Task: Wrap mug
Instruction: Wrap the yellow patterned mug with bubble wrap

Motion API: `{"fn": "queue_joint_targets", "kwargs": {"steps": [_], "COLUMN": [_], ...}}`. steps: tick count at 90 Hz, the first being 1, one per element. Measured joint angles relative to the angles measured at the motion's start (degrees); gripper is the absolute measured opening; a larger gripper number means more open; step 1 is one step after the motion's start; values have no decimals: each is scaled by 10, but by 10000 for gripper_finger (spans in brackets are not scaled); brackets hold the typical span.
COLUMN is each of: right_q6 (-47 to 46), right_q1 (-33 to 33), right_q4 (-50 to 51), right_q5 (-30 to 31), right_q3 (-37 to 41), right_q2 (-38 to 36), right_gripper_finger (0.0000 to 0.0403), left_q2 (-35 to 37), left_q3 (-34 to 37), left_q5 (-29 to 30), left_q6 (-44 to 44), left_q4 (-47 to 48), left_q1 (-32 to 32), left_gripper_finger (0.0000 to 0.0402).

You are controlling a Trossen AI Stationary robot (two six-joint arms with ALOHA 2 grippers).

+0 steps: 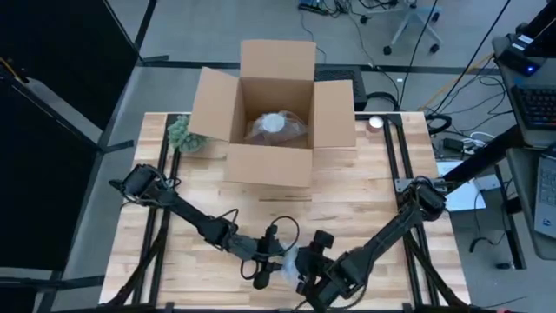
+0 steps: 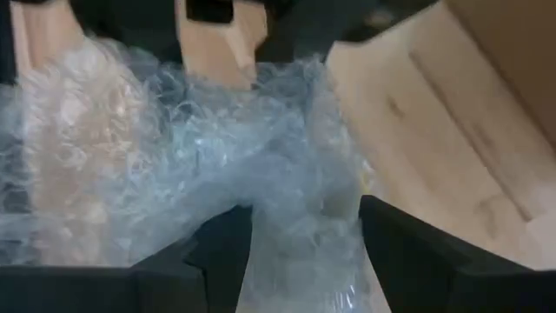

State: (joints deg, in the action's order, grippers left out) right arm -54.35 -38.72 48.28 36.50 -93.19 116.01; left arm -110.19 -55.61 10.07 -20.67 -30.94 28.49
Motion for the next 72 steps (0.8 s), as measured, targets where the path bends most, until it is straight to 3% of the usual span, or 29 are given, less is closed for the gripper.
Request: {"fn": "queue_joint_targets", "kwargs": {"steps": [12, 34, 50, 72], "right_q6": [-1, 0, 9, 26], "right_q1": [19, 20, 19, 19], "right_q4": [16, -5, -13, -36], "right_q5": [-64, -56, -57, -51], "right_q3": [-3, -2, -1, 0], "right_q2": [5, 14, 16, 17], "right_gripper_finger": [199, 199, 199, 199], "left_q2": [0, 47, 107, 115], "left_q3": [0, 3, 5, 2], "left_q5": [0, 1, 33, 40], "left_q6": [0, 13, 17, 17], "left_q4": [-1, 41, 88, 29], "left_q1": [0, 5, 10, 9], "left_gripper_finger": [138, 138, 139, 138]}}
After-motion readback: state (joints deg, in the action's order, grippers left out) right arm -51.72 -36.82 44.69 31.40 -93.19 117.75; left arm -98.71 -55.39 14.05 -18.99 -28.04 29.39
